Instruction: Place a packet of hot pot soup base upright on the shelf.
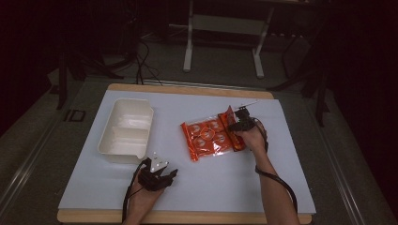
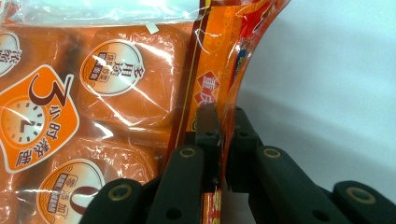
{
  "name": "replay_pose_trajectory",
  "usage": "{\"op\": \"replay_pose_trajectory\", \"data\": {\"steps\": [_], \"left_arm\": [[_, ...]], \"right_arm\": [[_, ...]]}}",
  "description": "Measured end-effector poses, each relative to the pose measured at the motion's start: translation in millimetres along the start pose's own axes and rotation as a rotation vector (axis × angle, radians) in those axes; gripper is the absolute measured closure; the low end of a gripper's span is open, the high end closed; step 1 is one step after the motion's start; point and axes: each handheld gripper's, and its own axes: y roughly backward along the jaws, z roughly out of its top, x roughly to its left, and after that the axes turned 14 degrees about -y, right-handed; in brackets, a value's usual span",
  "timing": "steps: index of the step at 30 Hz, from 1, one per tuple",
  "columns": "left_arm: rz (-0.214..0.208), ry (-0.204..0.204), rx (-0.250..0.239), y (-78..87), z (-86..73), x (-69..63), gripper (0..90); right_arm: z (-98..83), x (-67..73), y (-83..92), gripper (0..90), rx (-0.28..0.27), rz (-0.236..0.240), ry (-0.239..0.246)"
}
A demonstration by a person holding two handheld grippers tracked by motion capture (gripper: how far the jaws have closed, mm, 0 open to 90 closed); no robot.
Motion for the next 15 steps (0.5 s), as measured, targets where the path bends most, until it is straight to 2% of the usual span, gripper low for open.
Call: {"op": "replay_pose_trajectory", "data": {"steps": [7,10,12,15], "left_arm": [[0.000,0.000,0.000,0.0,0.0,0.0,51.5],[0.000,0.001,0.000,0.0,0.0,0.1,51.5],[-0.001,0.002,-0.002,0.0,-0.1,0.2,51.5],[0.000,0.000,0.000,0.0,0.0,0.1,51.5]], "right_arm": [[0.5,0.3,0.1,89.9,0.002,-0.004,-0.044],[0.4,-0.7,1.2,90.0,-0.002,0.005,-0.088],[0.5,-0.3,2.3,90.0,-0.006,0.002,-0.097],[0.9,2.5,5.7,90.0,-0.014,-0.007,-0.079]]}}
